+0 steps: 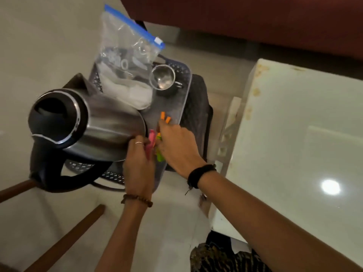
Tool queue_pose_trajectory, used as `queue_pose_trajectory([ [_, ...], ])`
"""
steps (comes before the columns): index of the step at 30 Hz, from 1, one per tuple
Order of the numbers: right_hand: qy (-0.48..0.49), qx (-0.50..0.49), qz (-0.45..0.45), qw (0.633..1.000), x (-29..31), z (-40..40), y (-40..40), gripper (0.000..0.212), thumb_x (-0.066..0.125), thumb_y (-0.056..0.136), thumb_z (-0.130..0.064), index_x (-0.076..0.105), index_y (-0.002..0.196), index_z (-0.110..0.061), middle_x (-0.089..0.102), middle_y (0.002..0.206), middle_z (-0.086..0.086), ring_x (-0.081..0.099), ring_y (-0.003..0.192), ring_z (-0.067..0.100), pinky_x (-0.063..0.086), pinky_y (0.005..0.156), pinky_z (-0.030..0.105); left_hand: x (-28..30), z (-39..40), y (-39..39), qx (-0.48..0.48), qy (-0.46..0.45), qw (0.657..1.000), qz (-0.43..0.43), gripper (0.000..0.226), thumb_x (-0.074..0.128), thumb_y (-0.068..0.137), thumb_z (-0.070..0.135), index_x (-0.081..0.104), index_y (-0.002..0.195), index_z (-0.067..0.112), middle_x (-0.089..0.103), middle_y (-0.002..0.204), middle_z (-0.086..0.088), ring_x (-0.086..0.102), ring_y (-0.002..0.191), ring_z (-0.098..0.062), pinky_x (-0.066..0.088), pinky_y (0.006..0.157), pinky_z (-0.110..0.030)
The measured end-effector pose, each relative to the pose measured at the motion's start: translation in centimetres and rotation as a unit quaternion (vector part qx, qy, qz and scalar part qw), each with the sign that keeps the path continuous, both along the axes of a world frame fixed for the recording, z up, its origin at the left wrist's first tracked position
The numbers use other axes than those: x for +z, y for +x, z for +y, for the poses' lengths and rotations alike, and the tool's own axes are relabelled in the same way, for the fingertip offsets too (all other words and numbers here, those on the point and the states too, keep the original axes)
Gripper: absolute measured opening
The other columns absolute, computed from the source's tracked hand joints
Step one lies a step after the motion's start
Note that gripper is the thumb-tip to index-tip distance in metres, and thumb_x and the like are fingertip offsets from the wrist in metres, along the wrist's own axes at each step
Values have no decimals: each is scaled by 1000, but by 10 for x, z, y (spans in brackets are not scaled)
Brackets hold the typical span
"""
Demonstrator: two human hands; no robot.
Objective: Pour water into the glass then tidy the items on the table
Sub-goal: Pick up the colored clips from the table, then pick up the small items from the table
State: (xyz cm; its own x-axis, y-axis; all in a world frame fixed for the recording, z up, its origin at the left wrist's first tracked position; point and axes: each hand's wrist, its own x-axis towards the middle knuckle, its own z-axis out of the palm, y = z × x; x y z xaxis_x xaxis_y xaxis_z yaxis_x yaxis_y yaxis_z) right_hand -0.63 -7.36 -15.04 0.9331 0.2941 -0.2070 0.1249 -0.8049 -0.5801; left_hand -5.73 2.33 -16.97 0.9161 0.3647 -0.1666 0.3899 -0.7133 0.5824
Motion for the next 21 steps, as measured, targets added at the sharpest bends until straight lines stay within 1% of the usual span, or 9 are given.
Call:
queue_pose_trajectory([
  [3,-84,48,-8,995,-8,18,6,30,44,91,-4,43,121,-4,62,112,24,62,90,38,28,53,32,-14,4,1,3,-8,999,34,15,46,95,23,52,98,9,58,101,-12,57,90,-30,47,73,-40],
  [6,-82,49,-12,995,-11,20,10,23,43,91,-4,49,113,-7,63,104,18,62,87,37,26,52,32,-18,2,1,8,-29,999,19,18,46,95,24,53,108,13,59,112,-9,56,101,-27,49,80,-43],
  [8,-56,35,-26,997,-11,14,9,23,45,91,-8,49,114,-8,59,112,13,61,87,36,32,55,33,-17,1,0,13,-32,999,-10,19,49,93,20,54,110,12,58,113,-9,55,104,-26,48,83,-37],
  [11,37,6,-43,998,-9,-7,3,16,47,92,-15,52,106,-10,58,110,8,61,76,31,46,57,37,-10,-7,-3,0,-21,997,-69,14,52,92,17,57,103,10,60,99,-8,56,91,-20,41,73,-24],
  [13,77,-26,-53,995,-10,-31,-5,11,49,92,-17,55,99,-10,59,99,6,57,68,23,41,50,27,-4,-22,-5,-41,-2,993,-112,10,55,89,12,59,97,8,62,90,-10,54,83,-16,42,69,-24],
  [14,83,-40,-54,994,-12,-43,-9,11,50,91,-17,55,98,-10,59,96,5,56,66,21,38,50,24,-3,-30,-7,-67,10,989,-130,9,56,88,10,60,95,6,63,88,-11,53,83,-15,43,71,-24],
  [16,77,-60,-45,994,-19,-75,-22,11,52,92,-17,56,100,-11,61,97,5,57,68,19,42,54,24,-4,-56,-11,-132,23,979,-151,10,55,87,8,62,92,3,65,86,-13,55,83,-16,42,76,-24],
  [19,43,-102,-13,994,-35,-132,-50,13,50,93,-18,56,104,-12,62,100,4,61,72,23,48,58,28,-8,-106,-21,-229,20,964,-130,17,54,87,14,64,92,1,67,85,-15,64,78,-24,48,74,-24],
  [21,21,-138,8,990,-43,-179,-75,14,48,94,-18,55,106,-15,62,102,-1,61,70,19,48,58,28,-13,-151,-31,-277,8,957,-91,18,61,85,12,64,99,1,69,94,-18,67,85,-28,54,79,-28],
])
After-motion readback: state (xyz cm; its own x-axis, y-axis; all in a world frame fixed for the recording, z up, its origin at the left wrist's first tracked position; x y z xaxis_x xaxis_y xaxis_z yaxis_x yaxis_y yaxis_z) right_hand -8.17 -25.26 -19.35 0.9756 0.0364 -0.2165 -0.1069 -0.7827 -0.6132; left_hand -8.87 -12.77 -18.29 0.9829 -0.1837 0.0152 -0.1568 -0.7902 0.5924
